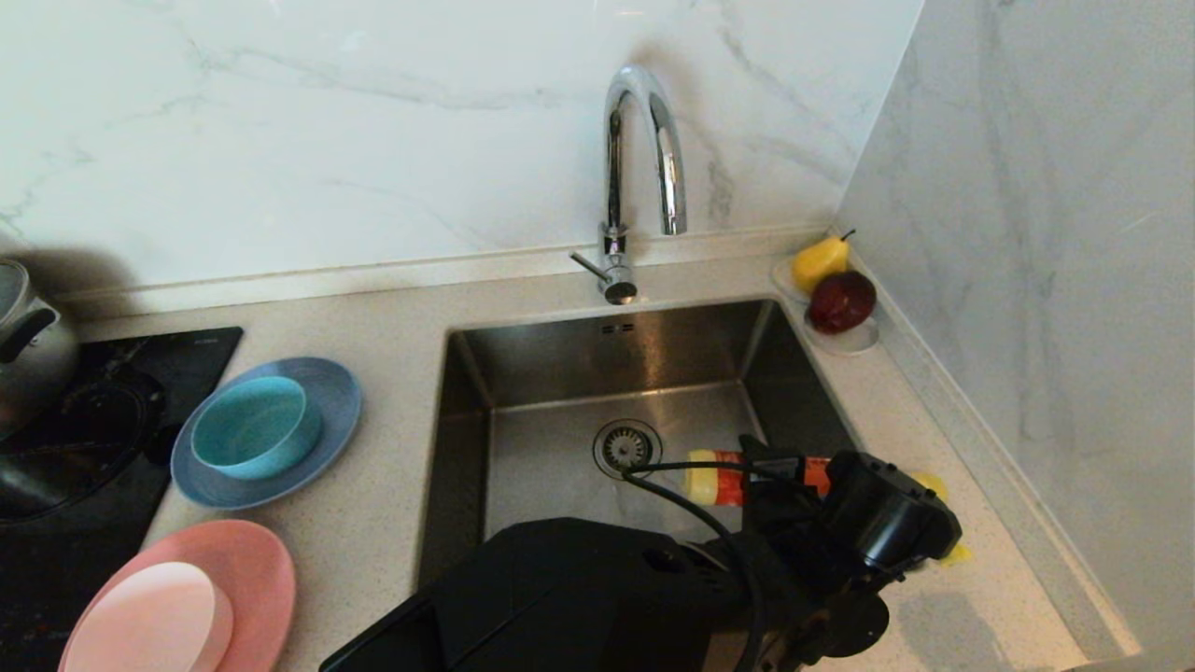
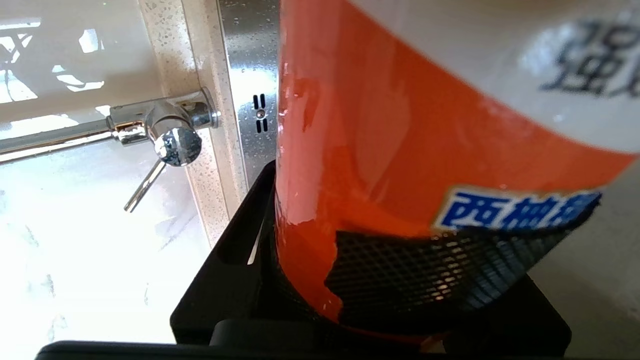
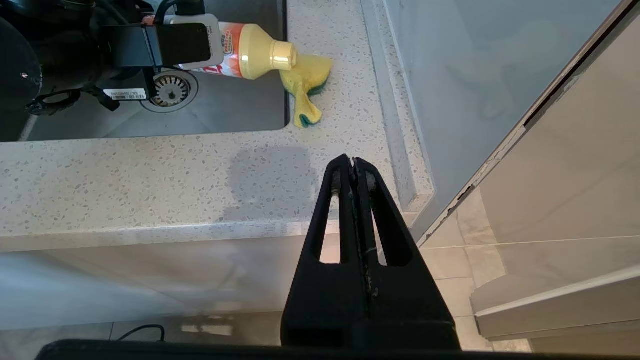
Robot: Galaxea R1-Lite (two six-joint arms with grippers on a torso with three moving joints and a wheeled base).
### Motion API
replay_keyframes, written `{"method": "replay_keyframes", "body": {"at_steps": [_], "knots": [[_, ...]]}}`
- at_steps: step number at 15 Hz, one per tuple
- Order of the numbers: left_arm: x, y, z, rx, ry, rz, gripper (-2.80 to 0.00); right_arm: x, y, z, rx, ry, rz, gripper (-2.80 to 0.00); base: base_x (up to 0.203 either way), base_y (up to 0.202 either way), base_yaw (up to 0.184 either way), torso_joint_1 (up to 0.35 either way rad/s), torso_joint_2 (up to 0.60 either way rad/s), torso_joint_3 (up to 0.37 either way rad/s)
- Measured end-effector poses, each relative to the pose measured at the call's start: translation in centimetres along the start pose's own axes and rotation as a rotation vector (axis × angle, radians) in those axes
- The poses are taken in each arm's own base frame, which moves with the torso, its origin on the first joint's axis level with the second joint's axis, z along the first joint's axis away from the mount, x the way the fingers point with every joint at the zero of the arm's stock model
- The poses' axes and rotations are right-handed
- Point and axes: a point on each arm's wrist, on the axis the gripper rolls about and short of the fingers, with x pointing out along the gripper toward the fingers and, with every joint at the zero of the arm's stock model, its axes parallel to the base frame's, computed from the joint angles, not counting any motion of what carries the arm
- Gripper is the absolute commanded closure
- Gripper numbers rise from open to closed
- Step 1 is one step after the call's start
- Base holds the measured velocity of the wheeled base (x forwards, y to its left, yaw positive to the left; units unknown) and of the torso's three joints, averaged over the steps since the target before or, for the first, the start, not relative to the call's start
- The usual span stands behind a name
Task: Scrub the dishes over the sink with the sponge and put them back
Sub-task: Squeeze it onto the sponge, then place the dish soap on the table
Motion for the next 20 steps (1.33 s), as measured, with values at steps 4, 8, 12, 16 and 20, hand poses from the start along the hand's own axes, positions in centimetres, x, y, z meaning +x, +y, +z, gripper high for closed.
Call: {"method": "replay_keyframes", "body": {"at_steps": [4, 8, 12, 16, 20], "knots": [[0.0, -0.2, 0.0, -0.001, 0.000, -0.001, 0.00, 0.0, 0.0, 0.0, 0.000, 0.000, 0.000, 0.00, 0.000, 0.000, 0.000, 0.000, 0.00, 0.000], [0.0, -0.1, 0.1, -0.010, -0.003, 0.004, 0.00, 0.0, 0.0, 0.0, 0.000, 0.000, 0.000, 0.00, 0.000, 0.000, 0.000, 0.000, 0.00, 0.000], [0.0, 0.0, 0.1, -0.013, -0.003, 0.005, 0.00, 0.0, 0.0, 0.0, 0.000, 0.000, 0.000, 0.00, 0.000, 0.000, 0.000, 0.000, 0.00, 0.000], [0.0, 0.1, 0.1, -0.022, -0.004, 0.007, 0.00, 0.0, 0.0, 0.0, 0.000, 0.000, 0.000, 0.00, 0.000, 0.000, 0.000, 0.000, 0.00, 0.000], [-0.1, 1.4, 0.6, -0.139, -0.041, 0.059, 0.00, 0.0, 0.0, 0.0, 0.000, 0.000, 0.000, 0.00, 0.000, 0.000, 0.000, 0.000, 0.00, 0.000]]}}
